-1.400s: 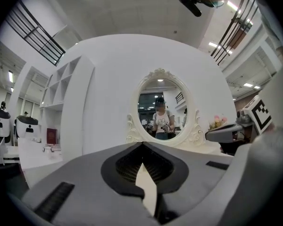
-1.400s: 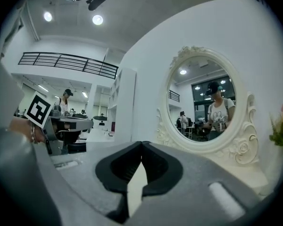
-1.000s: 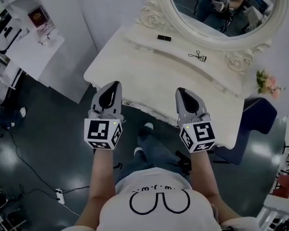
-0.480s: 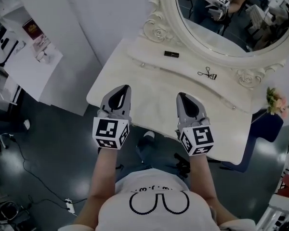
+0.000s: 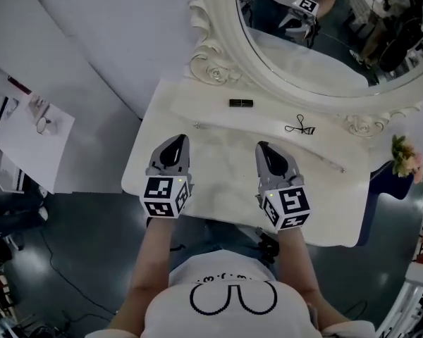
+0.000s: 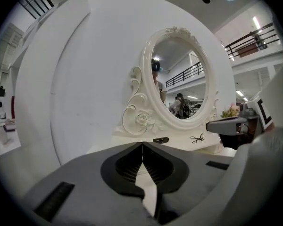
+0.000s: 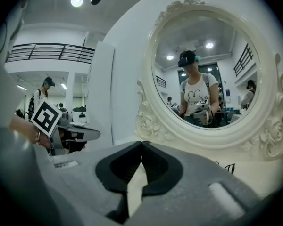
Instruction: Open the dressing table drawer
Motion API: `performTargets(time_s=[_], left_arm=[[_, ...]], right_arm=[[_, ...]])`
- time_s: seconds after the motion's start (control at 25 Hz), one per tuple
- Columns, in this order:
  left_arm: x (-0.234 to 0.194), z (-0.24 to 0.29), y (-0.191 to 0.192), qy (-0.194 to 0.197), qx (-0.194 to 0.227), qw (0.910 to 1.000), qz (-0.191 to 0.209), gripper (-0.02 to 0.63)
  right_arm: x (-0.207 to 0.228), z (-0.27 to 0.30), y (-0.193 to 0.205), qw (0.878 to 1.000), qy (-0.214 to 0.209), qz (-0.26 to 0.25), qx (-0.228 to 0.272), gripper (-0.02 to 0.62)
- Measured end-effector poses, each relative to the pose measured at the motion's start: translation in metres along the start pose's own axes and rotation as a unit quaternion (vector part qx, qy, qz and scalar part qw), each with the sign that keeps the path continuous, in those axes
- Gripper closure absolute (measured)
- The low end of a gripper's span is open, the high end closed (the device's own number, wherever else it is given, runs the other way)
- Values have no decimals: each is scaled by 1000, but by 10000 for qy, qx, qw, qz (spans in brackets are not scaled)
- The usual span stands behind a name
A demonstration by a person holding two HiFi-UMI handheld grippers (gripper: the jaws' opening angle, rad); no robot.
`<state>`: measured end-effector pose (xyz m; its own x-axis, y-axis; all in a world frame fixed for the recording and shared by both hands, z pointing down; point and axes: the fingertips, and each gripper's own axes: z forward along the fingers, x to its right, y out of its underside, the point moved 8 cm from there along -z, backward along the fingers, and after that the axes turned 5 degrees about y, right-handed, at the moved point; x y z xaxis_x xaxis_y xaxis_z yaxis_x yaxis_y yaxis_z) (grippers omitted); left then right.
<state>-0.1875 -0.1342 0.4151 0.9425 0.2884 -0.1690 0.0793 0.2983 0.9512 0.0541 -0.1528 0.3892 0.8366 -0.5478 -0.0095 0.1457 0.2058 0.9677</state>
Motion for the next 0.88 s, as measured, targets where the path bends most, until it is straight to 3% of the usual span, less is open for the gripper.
performTargets(time_s=[0.08, 0.2, 0.68, 0.88], left_arm=[[-6, 15, 5, -2, -138, 9999, -59, 595], [-14, 38, 14, 91, -362, 9992, -120, 471], [-35, 92, 74, 256, -1353, 9905, 44, 470], [-46, 108, 91, 288, -1498, 9883, -41, 469]], right_arm=[[5, 9, 2, 10000, 20, 18, -94, 592], [10, 20, 7, 9998, 69, 35, -175, 592], [18, 20, 43, 9960, 606, 168, -632, 592], [14, 19, 47, 9945, 769, 131, -692, 592]])
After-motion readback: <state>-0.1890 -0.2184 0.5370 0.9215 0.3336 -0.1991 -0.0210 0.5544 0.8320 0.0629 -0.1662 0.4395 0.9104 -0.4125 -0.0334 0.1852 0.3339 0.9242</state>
